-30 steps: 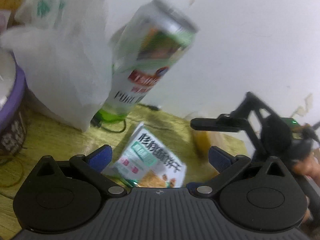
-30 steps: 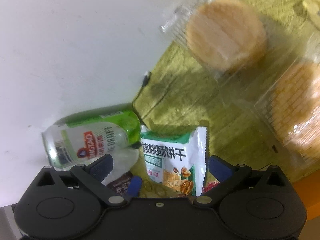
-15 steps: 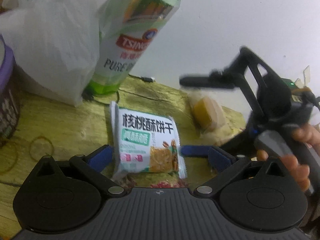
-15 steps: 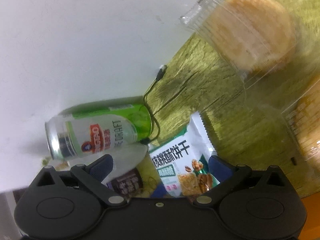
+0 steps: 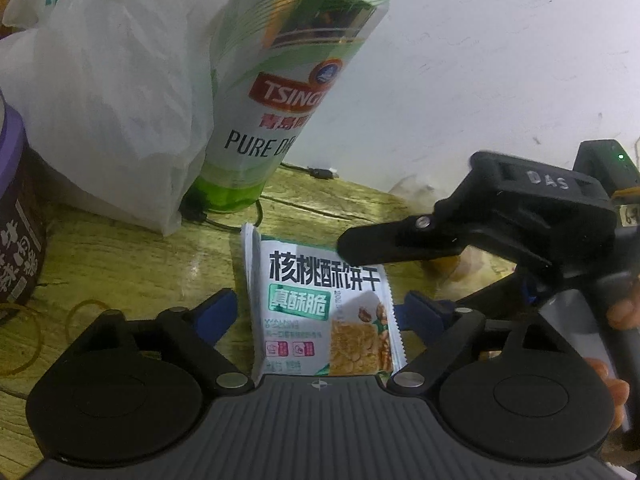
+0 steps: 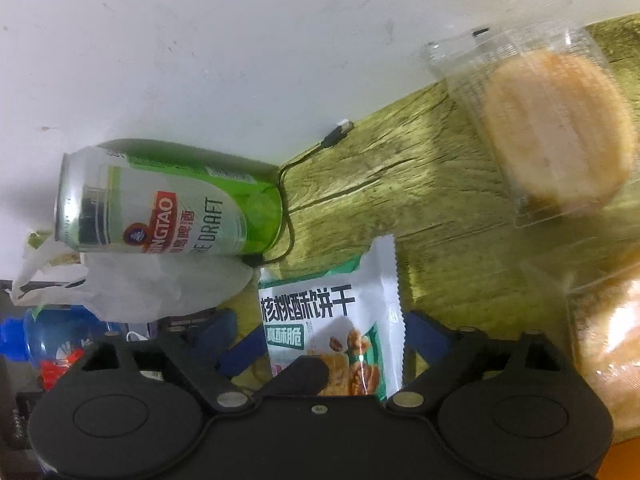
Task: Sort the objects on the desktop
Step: 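Carry the walnut cookie packet with the right tool toward the orange tray, then lower the packet into the tray beside the first packet, open right tool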
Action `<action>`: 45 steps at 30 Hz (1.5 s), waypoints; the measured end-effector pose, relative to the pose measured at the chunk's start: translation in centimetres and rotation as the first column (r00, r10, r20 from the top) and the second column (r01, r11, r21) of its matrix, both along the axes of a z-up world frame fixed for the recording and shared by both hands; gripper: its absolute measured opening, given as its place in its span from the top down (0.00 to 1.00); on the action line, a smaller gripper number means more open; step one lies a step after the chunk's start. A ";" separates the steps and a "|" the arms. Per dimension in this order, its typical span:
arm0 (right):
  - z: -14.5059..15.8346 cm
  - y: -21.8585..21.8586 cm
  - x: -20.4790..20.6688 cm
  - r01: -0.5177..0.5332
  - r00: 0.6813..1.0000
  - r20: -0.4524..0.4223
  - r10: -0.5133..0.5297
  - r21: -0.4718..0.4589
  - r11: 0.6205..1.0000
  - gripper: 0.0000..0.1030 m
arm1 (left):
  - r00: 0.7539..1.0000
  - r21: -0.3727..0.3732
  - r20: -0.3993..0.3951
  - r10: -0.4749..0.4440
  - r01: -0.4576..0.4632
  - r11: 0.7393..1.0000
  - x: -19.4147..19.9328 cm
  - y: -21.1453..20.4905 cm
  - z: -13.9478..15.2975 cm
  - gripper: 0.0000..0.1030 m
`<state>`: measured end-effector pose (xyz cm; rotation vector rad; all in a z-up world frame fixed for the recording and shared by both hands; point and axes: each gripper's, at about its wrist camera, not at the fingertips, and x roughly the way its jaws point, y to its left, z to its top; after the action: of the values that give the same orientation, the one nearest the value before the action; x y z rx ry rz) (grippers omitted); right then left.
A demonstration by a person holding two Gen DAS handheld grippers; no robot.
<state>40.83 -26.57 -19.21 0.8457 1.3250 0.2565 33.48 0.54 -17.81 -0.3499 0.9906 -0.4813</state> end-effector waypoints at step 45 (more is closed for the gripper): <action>5.0 0.0 -2.9 -0.040 0.996 0.086 0.037 0.030 0.999 0.41 | 0.995 0.026 0.090 0.033 -0.036 0.999 -4.9 -0.4 5.4 0.32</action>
<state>37.94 -26.53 -14.19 0.8276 1.2609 0.3407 28.58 0.13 -12.36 -0.3176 0.9021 -0.4481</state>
